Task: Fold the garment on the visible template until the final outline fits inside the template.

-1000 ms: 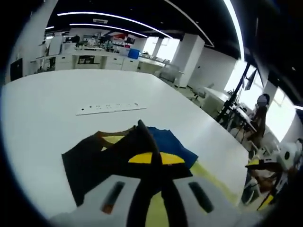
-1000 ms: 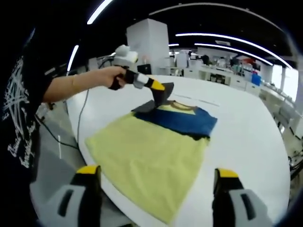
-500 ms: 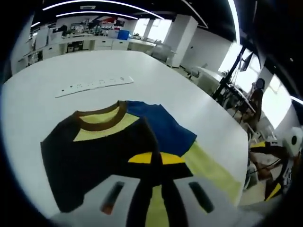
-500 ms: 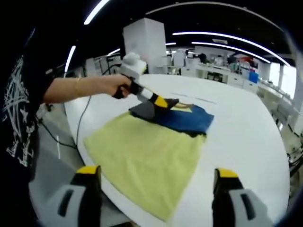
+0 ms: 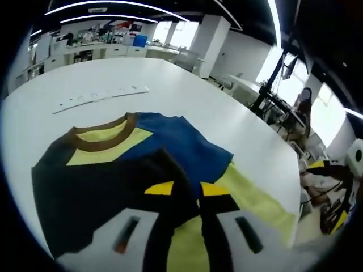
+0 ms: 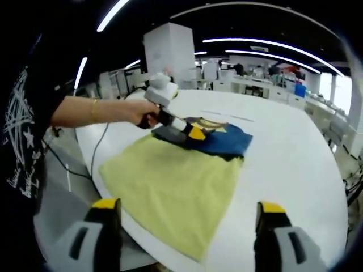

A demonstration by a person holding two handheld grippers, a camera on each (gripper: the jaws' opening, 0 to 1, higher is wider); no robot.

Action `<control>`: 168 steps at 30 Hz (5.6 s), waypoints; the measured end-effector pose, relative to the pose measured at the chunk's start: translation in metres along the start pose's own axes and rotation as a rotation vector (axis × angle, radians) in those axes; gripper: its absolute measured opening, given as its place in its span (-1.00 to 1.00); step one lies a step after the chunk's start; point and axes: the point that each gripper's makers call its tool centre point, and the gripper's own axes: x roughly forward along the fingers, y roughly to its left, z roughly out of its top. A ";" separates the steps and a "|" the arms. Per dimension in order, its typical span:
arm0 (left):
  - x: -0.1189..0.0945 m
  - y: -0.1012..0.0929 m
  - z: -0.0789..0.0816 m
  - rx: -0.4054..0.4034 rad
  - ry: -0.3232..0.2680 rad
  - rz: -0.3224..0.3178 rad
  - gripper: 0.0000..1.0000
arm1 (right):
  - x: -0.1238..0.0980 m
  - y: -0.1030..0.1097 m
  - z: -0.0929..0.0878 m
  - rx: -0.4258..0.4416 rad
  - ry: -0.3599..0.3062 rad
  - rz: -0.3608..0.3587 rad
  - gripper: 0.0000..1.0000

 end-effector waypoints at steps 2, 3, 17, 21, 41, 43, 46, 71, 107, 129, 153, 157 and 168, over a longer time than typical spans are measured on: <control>-0.001 0.001 0.006 0.016 -0.033 -0.001 -0.65 | 0.000 0.000 -0.001 0.001 0.002 0.001 0.99; -0.003 0.000 0.007 0.020 -0.040 -0.003 -0.63 | 0.000 0.000 -0.001 0.000 0.003 0.000 0.99; -0.029 0.030 0.000 0.008 -0.137 0.181 -0.27 | 0.001 -0.001 -0.001 -0.001 -0.006 0.006 0.99; -0.026 0.025 -0.010 -0.051 -0.140 0.181 -0.30 | 0.002 0.000 -0.001 -0.003 -0.007 0.012 0.99; -0.016 0.014 -0.040 -0.143 -0.097 0.288 -0.67 | -0.001 -0.004 -0.006 0.007 -0.013 -0.001 1.00; -0.015 0.013 -0.041 -0.144 -0.099 0.294 -0.66 | -0.001 -0.004 -0.007 0.010 -0.012 -0.003 1.00; -0.018 0.012 -0.042 -0.190 -0.117 0.310 -0.67 | -0.001 -0.006 -0.010 0.016 -0.007 -0.007 1.00; -0.022 0.013 -0.039 -0.307 -0.132 0.306 -1.00 | -0.002 -0.006 -0.009 0.023 -0.012 -0.013 0.98; 0.042 -0.075 0.016 0.124 -0.093 0.079 -1.00 | -0.009 -0.009 -0.016 0.042 -0.014 -0.029 0.98; 0.004 -0.071 0.028 0.133 -0.180 -0.052 0.70 | 0.002 0.004 -0.002 -0.001 -0.045 0.075 1.00; -0.108 -0.010 0.015 0.087 -0.271 0.048 0.98 | 0.018 0.024 -0.013 -0.188 0.103 0.259 0.95; -0.124 -0.006 0.002 0.114 -0.254 0.048 0.98 | 0.018 0.026 -0.015 -0.211 0.120 0.275 0.93; -0.152 -0.022 -0.045 0.130 -0.184 -0.044 0.89 | 0.021 0.032 -0.022 -0.240 0.151 0.282 0.80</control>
